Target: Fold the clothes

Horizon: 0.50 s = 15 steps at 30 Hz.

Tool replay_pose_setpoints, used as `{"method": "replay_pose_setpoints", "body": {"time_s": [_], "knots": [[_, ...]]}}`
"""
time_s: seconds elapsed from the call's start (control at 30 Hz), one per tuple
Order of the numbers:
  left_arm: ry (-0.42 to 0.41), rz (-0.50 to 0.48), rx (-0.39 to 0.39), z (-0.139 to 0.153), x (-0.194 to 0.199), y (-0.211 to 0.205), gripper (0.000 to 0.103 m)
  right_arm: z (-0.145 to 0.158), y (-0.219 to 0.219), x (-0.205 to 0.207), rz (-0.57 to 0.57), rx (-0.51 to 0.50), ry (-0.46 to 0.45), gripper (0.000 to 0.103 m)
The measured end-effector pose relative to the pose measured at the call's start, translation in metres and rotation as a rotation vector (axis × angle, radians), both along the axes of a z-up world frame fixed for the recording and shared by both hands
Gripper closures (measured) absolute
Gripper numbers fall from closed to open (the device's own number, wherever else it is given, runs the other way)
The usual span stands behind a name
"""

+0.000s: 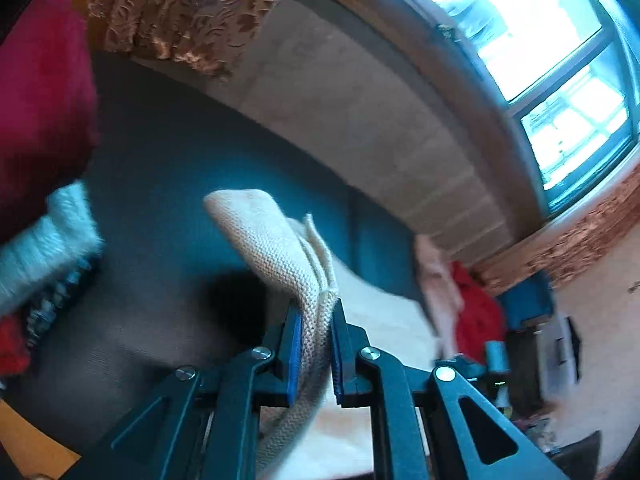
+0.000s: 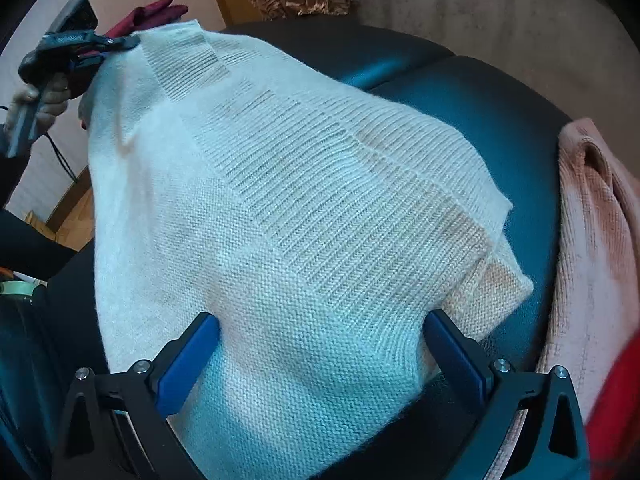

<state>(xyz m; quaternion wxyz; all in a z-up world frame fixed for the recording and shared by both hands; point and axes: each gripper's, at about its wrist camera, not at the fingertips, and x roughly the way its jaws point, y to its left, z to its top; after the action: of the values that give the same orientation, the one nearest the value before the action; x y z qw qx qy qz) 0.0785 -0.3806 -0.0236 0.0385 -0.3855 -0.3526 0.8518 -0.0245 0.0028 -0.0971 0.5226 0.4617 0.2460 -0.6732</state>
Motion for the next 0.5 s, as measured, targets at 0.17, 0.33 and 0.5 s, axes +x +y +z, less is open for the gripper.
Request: {"method": "replay_pose_setpoints", "body": {"time_s": [0.17, 0.33, 0.5], "knots": [[0.066, -0.048, 0.089, 0.023, -0.02, 0.039, 0.092, -0.001, 0.005, 0.002, -0.032, -0.035, 0.009, 0.0], [0.122, -0.091, 0.172, 0.049, -0.04, 0.085, 0.093, -0.003, 0.012, 0.004, -0.065, -0.074, 0.018, 0.0], [0.129, -0.157, 0.224, 0.056, -0.076, 0.149, 0.093, -0.004, 0.019, 0.005, -0.092, -0.12, 0.021, 0.0]]}}
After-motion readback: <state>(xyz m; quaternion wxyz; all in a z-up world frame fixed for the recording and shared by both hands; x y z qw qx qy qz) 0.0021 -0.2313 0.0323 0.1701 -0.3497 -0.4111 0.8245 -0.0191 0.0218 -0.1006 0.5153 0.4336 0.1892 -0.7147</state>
